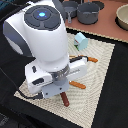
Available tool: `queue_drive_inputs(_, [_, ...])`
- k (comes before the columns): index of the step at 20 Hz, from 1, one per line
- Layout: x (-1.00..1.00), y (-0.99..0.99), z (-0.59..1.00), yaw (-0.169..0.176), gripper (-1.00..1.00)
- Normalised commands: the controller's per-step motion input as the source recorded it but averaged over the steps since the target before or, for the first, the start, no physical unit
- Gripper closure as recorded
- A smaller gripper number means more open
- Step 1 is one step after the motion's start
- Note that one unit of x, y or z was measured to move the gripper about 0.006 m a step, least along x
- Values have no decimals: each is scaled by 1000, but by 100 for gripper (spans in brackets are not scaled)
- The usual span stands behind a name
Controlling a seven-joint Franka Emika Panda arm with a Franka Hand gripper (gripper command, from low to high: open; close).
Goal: Interact with the objects in diverse but meaningful ways.
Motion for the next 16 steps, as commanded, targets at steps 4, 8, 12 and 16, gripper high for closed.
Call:
queue_drive_inputs(4, [49, -34, 469, -15, 100])
queue_drive_inputs(8, [-121, 324, 736, 0, 100])
queue_drive_inputs(12, [-236, 426, 661, 0, 100])
queue_drive_inputs(16, [-81, 425, 628, 0, 100])
